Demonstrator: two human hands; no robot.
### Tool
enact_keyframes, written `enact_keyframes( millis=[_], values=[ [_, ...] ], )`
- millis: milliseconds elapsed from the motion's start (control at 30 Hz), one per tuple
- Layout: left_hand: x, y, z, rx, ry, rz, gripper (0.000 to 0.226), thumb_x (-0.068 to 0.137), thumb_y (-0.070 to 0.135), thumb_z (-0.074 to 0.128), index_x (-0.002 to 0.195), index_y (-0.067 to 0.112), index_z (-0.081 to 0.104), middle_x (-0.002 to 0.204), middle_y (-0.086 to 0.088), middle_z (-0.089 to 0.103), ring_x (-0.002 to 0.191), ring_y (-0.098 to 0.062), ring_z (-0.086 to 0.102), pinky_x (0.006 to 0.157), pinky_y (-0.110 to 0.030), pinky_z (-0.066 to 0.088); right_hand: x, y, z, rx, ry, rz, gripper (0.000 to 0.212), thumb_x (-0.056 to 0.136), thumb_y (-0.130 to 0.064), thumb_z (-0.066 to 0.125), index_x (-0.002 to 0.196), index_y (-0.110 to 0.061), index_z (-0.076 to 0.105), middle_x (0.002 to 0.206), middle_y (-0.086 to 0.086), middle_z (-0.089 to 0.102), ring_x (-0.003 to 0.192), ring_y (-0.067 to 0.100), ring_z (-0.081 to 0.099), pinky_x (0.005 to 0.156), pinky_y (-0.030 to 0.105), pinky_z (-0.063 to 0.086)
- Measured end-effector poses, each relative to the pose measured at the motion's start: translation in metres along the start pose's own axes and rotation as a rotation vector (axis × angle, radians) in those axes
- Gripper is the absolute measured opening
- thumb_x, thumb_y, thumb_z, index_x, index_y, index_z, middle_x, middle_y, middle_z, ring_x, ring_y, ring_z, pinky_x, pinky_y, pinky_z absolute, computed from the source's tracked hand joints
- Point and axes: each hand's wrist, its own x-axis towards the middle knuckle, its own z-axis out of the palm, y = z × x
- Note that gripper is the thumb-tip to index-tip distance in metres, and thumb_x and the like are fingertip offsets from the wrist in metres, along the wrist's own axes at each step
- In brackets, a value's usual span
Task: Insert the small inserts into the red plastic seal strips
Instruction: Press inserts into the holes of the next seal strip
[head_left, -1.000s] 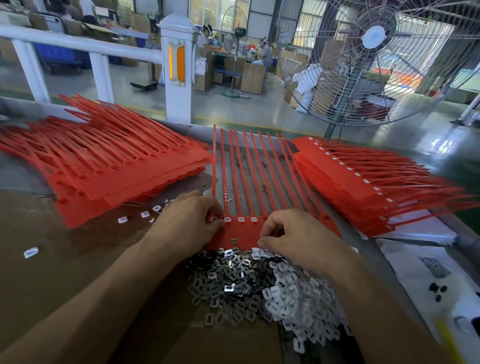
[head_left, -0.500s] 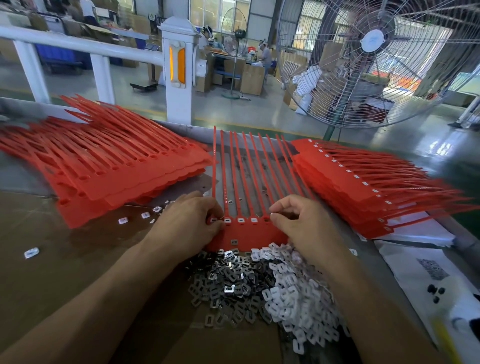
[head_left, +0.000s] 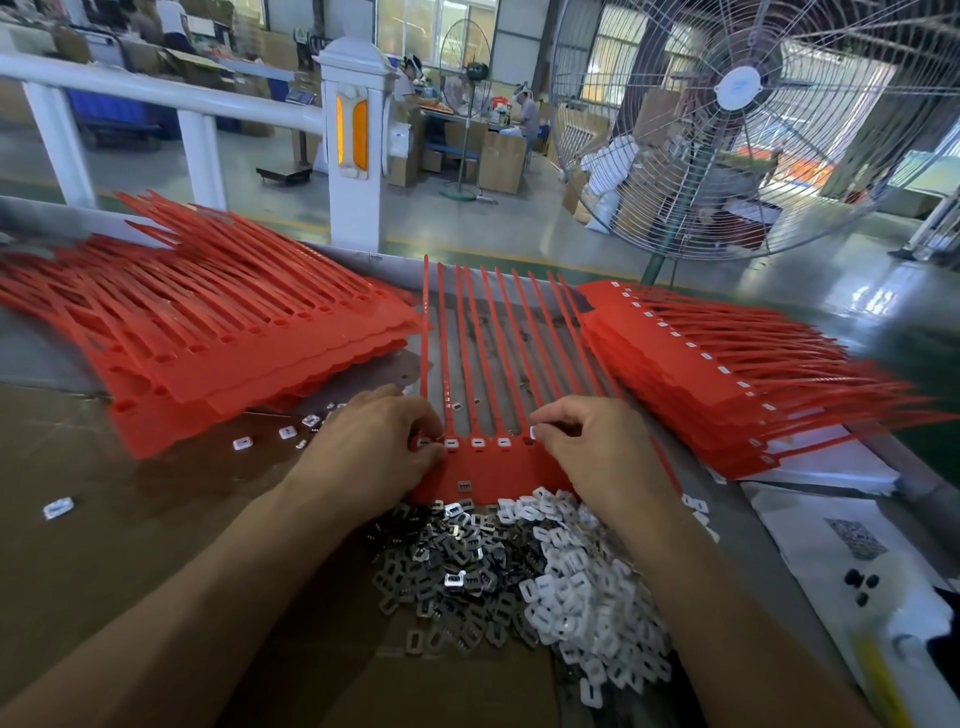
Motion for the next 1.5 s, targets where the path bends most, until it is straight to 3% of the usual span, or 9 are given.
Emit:
enact_keyframes(
  millis=[167, 367, 667, 767, 900, 1000, 1167, 1333, 1500],
  values=[
    [0.0, 0.0, 0.0, -0.001, 0.001, 0.003, 0.02, 0.09, 0.046, 0.068, 0.108, 0.036, 0.069, 0.101, 0.014, 0.054, 0.101, -0.012, 0.054, 0.094, -0.038, 0.048, 0.001, 0.001, -0.001, 0.013, -0.04, 0.019, 0.018, 0.095, -0.018, 0.074, 0.111, -0.025, 0.079, 0.096, -0.023, 0.07, 0.091, -0.023, 0.058, 0.07, -0.006, 0.041],
    [0.0, -0.001, 0.0, -0.011, 0.001, 0.001, 0.02, 0.09, 0.045, 0.069, 0.106, 0.034, 0.07, 0.101, 0.012, 0.054, 0.101, -0.013, 0.054, 0.095, -0.039, 0.048, 0.0, -0.001, 0.001, -0.039, -0.025, -0.007, 0.014, 0.096, -0.02, 0.074, 0.107, -0.023, 0.081, 0.089, -0.025, 0.067, 0.08, -0.024, 0.058, 0.069, -0.006, 0.039],
    [0.001, -0.002, 0.001, -0.009, 0.007, 0.007, 0.02, 0.089, 0.046, 0.07, 0.106, 0.035, 0.07, 0.099, 0.014, 0.054, 0.1, -0.012, 0.054, 0.093, -0.039, 0.049, 0.002, 0.002, 0.0, 0.061, -0.015, 0.13, 0.008, 0.096, -0.034, 0.073, 0.09, -0.029, 0.076, 0.087, -0.016, 0.07, 0.08, -0.013, 0.06, 0.055, 0.009, 0.041],
    [0.001, -0.002, 0.002, -0.004, 0.008, 0.008, 0.02, 0.089, 0.046, 0.07, 0.106, 0.036, 0.07, 0.1, 0.013, 0.054, 0.1, -0.012, 0.054, 0.093, -0.039, 0.049, 0.002, 0.0, 0.002, 0.073, -0.036, 0.159, 0.01, 0.096, -0.036, 0.072, 0.092, -0.027, 0.077, 0.087, -0.016, 0.071, 0.076, -0.006, 0.064, 0.055, 0.008, 0.039],
    [0.001, -0.002, 0.002, -0.001, 0.007, 0.006, 0.02, 0.089, 0.047, 0.07, 0.106, 0.036, 0.069, 0.099, 0.014, 0.053, 0.1, -0.012, 0.054, 0.093, -0.039, 0.048, 0.002, -0.005, 0.006, 0.046, -0.062, 0.186, 0.015, 0.098, -0.035, 0.068, 0.097, -0.024, 0.079, 0.08, -0.01, 0.074, 0.066, -0.001, 0.066, 0.059, 0.019, 0.046],
    [0.001, -0.002, 0.002, -0.004, 0.005, 0.004, 0.02, 0.089, 0.047, 0.07, 0.107, 0.037, 0.069, 0.098, 0.015, 0.052, 0.1, -0.011, 0.054, 0.093, -0.038, 0.048, 0.002, -0.007, 0.007, 0.0, -0.045, 0.198, 0.015, 0.098, -0.034, 0.068, 0.092, -0.024, 0.078, 0.07, -0.007, 0.072, 0.052, 0.002, 0.063, 0.049, 0.016, 0.041],
    [0.001, -0.002, 0.002, -0.007, 0.009, 0.006, 0.019, 0.089, 0.046, 0.07, 0.106, 0.036, 0.07, 0.098, 0.015, 0.053, 0.1, -0.012, 0.054, 0.093, -0.038, 0.048, 0.002, -0.009, 0.008, -0.038, -0.002, 0.19, 0.013, 0.095, -0.028, 0.073, 0.085, -0.022, 0.077, 0.078, -0.009, 0.072, 0.069, 0.005, 0.067, 0.056, 0.019, 0.049],
    [0.001, -0.001, 0.001, -0.002, -0.004, 0.0, 0.019, 0.089, 0.045, 0.07, 0.106, 0.036, 0.07, 0.101, 0.012, 0.054, 0.101, -0.013, 0.055, 0.093, -0.038, 0.049, 0.003, -0.007, 0.006, -0.026, 0.001, 0.165, 0.007, 0.094, -0.025, 0.074, 0.09, -0.023, 0.08, 0.081, -0.014, 0.072, 0.07, 0.0, 0.067, 0.054, 0.01, 0.045],
    [0.004, 0.001, 0.0, 0.014, -0.037, -0.015, 0.017, 0.088, 0.045, 0.072, 0.103, 0.036, 0.07, 0.102, 0.012, 0.054, 0.102, -0.013, 0.055, 0.093, -0.039, 0.049, -0.004, -0.005, -0.003, -0.06, -0.082, 0.071, 0.017, 0.096, -0.016, 0.068, 0.101, -0.021, 0.083, 0.089, -0.018, 0.075, 0.074, -0.008, 0.067, 0.055, 0.007, 0.048]
  ],
)
